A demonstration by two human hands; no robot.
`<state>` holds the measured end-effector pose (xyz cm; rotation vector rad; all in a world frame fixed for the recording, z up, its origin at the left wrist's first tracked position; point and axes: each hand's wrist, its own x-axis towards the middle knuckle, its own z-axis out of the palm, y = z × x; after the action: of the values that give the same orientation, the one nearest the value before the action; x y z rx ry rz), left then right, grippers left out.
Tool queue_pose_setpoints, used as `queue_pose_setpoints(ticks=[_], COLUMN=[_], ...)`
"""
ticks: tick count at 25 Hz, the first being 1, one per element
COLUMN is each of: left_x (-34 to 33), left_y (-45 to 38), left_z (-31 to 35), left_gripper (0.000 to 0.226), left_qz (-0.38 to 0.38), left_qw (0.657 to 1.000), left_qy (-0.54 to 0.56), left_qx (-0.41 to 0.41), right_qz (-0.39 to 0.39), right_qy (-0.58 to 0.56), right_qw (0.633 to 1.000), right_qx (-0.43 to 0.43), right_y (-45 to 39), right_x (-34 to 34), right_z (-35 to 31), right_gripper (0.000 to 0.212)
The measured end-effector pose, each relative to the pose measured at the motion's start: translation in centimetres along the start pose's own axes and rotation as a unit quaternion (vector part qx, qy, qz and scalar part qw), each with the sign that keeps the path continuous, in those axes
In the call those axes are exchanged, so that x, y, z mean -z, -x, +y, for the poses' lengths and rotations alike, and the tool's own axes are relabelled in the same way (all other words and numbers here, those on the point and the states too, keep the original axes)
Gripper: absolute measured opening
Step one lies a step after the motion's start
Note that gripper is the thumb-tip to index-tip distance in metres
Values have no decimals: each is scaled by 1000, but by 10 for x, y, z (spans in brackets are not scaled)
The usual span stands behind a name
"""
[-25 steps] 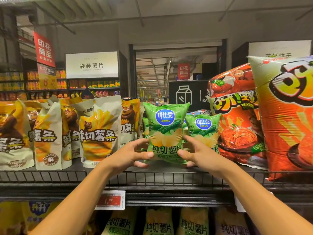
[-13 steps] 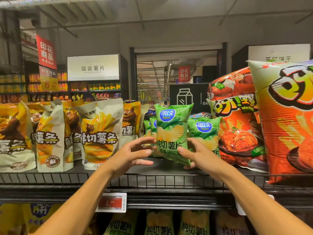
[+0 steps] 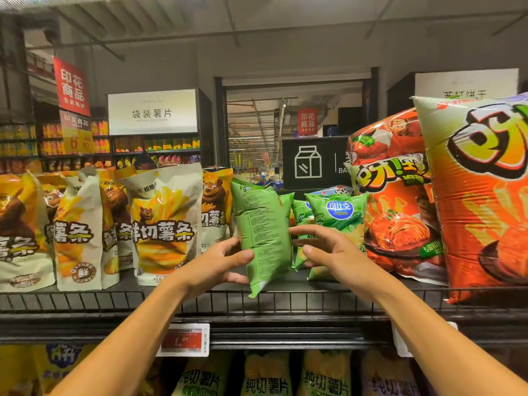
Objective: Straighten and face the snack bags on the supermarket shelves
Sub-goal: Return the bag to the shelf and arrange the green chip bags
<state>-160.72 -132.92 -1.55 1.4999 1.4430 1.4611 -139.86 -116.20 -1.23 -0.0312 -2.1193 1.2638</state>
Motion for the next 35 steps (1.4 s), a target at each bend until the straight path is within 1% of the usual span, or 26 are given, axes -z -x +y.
queue_pose_setpoints(ticks=[3,5,7,8,11,12,13,14,15,16,17,19,21,24,26,28,32,33,35], left_x=[0,1,2,1,1,1,2,2,2,1,1,1,2,2,1,1,0,1,1], left_y=[-2,-1,-1,-1,-1,-1,-1,-2,-2,-3,-4,-5,-4,-2,-1,0,0,0,-1], left_z=[-1,-1,0,2,3,3,2,2,1,0,0,-2,-2,-3,-2,-1,0,0,0], left_gripper=[81,83,85,86,92,95,96,95,88,78,69,63,63,77,79,70,50,48,46], left_qz=[17,16,3,-9,-40,-44,-43,-34,-15,10,37,73,83,82,80,74,46,35,21], left_qw=[1000,1000,997,995,991,990,990,990,992,994,996,996,996,997,997,997,999,999,999], left_qy=[-12,20,74,96,126,133,137,136,126,104,80,44,24,-4,-15,-14,-21,-23,-26], left_qx=[14,10,-1,-6,-17,-17,-13,-5,5,13,17,17,13,10,11,11,13,14,17], right_qz=[9,34,40,27,-25,-34,-40,-40,-32,-18,-1,22,32,31,25,21,7,3,0], right_qy=[-15,-10,12,25,32,29,24,19,13,7,2,0,3,7,12,8,22,29,34], right_qw=[1000,999,999,999,996,995,995,995,996,997,998,998,998,998,998,997,996,995,995], right_qx=[11,8,-21,-38,-78,-85,-89,-88,-84,-75,-68,-61,-59,-60,-64,-70,-87,-91,-99], right_y=[-1,-3,-4,-5,-4,-3,-2,-3,-3,-4,-5,-6,-5,-2,-1,0,0,0,-1], right_x=[0,-1,-3,-4,-6,-6,-5,-4,-3,-2,-1,-1,-2,-3,-3,-3,-3,-3,-3], right_z=[2,3,5,5,4,3,4,4,5,6,7,7,7,4,1,-1,-1,0,-1], right_gripper=[33,29,27,32,62,65,60,47,34,26,24,31,34,34,37,41,73,76,74])
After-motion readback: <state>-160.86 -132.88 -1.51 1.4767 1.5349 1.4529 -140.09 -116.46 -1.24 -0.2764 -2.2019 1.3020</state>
